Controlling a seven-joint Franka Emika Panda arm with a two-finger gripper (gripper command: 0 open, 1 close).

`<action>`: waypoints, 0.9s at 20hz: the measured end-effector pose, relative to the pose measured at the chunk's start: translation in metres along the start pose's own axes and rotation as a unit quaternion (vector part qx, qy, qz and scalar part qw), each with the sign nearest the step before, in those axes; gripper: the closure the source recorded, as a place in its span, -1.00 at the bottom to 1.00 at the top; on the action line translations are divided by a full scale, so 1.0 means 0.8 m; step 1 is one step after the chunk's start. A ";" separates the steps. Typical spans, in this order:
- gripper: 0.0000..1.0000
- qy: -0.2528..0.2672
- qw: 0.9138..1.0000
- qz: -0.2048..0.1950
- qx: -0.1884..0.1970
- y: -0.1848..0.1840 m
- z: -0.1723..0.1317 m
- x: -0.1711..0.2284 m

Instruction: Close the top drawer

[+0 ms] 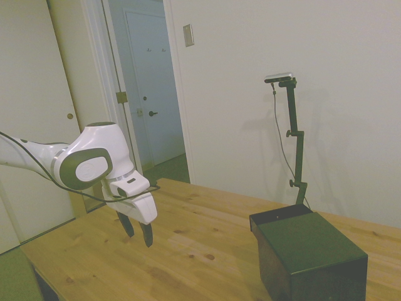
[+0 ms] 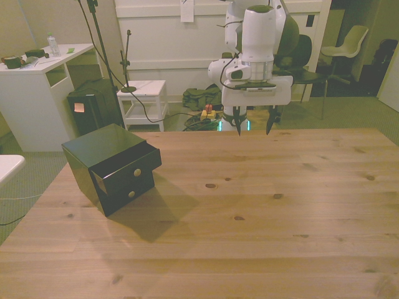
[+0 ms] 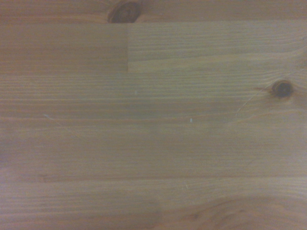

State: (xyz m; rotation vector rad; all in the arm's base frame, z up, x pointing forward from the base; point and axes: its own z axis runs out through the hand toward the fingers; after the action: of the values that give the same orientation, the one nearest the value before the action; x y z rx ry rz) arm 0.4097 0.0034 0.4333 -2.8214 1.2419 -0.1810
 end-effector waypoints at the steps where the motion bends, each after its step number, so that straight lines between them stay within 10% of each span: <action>1: -1.00 0.000 1.000 0.000 0.000 0.000 0.000 0.000; 8: -1.00 0.057 0.993 0.100 0.020 0.008 -0.025 0.098; 18: -1.00 0.135 0.958 0.246 0.060 -0.031 -0.045 0.269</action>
State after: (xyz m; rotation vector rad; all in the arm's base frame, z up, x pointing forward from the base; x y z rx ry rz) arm 0.5670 -0.1385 0.4896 -2.3470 1.8680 -0.6020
